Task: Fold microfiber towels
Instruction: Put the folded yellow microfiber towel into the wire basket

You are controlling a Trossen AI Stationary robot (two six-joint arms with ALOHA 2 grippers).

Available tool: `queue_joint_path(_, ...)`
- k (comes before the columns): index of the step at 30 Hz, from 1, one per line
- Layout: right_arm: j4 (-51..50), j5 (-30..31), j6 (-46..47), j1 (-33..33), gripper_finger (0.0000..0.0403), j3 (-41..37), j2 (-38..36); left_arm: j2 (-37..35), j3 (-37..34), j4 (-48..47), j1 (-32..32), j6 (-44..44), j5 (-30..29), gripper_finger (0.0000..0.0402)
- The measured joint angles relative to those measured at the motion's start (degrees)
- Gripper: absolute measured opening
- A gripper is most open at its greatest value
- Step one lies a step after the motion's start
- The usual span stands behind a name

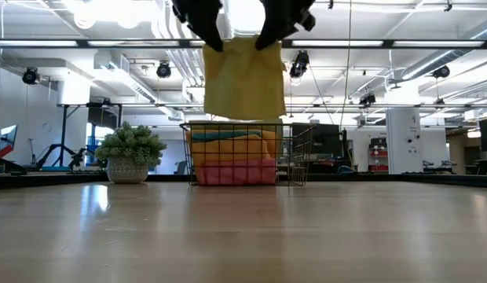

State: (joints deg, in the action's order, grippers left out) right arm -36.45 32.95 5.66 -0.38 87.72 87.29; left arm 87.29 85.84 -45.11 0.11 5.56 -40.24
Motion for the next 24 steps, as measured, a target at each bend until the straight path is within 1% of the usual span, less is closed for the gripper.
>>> queue_joint_path(4, 4.16, -3.99, -3.83, -5.64, 0.0009, 0.00, 0.00, -0.02, 0.00, 2.84, 4.92, 4.89, 2.53, 0.0001)
queue_joint_path(11, 9.71, -10.70, -10.31, -15.00, 0.0008, 0.09, 0.41, -0.50, 0.00, 9.91, 13.11, 14.90, 3.12, 0.0001)
queue_joint_path(14, 10.88, -12.21, -13.14, -19.45, 0.0008, 0.09, 1.59, -0.08, 0.00, 14.03, 17.38, 19.74, 4.37, 0.0001)
queue_joint_path(17, 13.01, -13.31, -17.46, -23.36, 0.0008, 0.09, 3.11, 0.74, 0.02, 16.88, 21.93, 20.74, 10.02, 0.0001)
queue_joint_path(19, 14.92, -17.42, -19.88, -25.63, 0.0008, 0.09, 4.49, 1.45, 0.02, 17.35, 24.63, 20.69, 13.70, 0.0001)
queue_joint_path(21, 16.53, -21.10, -20.90, -27.61, 0.0008, 0.09, 6.18, 2.54, 0.03, 18.48, 26.66, 20.70, 14.46, 0.0001)
queue_joint_path(24, 18.48, -22.47, -22.66, -29.43, 0.0008, 0.07, 8.20, 3.90, 0.04, 19.10, 29.24, 20.96, 14.75, 0.0001)
